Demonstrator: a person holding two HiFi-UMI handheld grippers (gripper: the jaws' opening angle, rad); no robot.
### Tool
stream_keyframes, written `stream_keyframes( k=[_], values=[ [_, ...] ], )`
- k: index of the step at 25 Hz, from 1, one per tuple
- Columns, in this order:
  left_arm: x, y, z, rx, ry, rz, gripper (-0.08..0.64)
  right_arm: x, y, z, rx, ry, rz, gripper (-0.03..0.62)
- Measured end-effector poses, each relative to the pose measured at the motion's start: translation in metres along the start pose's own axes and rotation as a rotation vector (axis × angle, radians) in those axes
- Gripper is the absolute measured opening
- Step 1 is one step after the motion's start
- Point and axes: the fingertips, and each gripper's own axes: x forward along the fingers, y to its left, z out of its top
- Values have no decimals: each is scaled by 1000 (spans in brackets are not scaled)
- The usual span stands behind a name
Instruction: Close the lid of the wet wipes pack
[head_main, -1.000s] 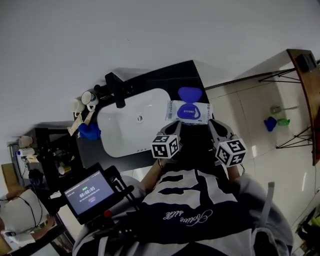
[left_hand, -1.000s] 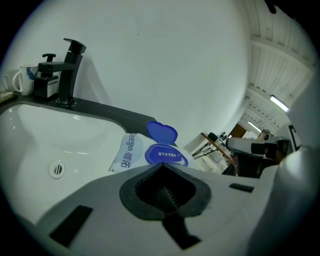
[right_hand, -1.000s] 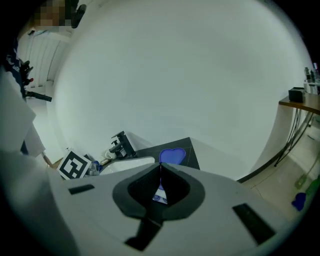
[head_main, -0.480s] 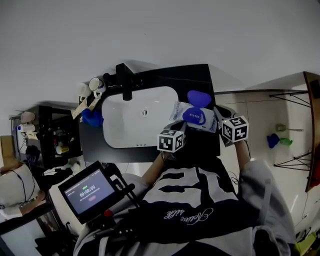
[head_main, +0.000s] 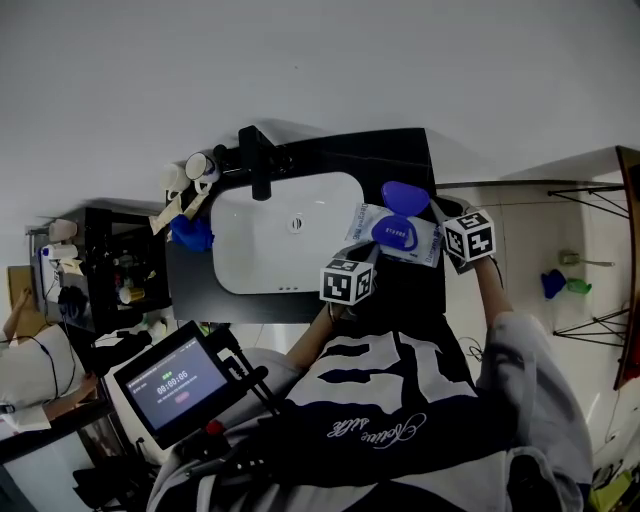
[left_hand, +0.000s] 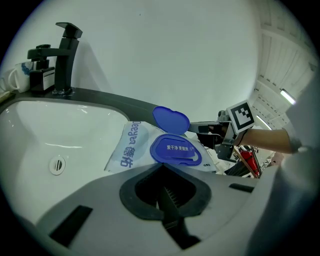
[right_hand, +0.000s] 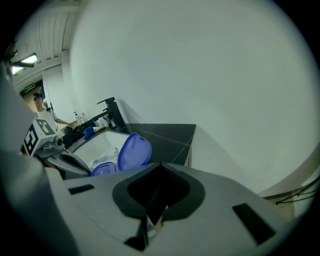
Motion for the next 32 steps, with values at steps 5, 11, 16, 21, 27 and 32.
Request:
stream_keyframes(
  k=[5, 11, 16, 21, 27, 32],
  values=[
    [2, -1, -3, 22, 8, -8, -2, -16, 18, 14, -11, -75, 55, -8],
    [-10, 0, 4, 0, 16, -38, -2, -38, 63, 22, -43, -90, 107, -8],
    [-23, 12, 3, 3, 18, -25, -2, -38, 102, 9, -59, -43, 118, -8],
    [-32, 30, 1, -10, -11, -5, -2, -22, 126, -14, -99, 41, 96, -7],
    [-52, 40, 7, -21, -34, -15, -2, -9, 133, -27, -15, 121, 9, -8],
    [-64, 49, 10, -12, -44, -30, -2, -3, 131, -35, -8, 170, -75, -7]
  ],
)
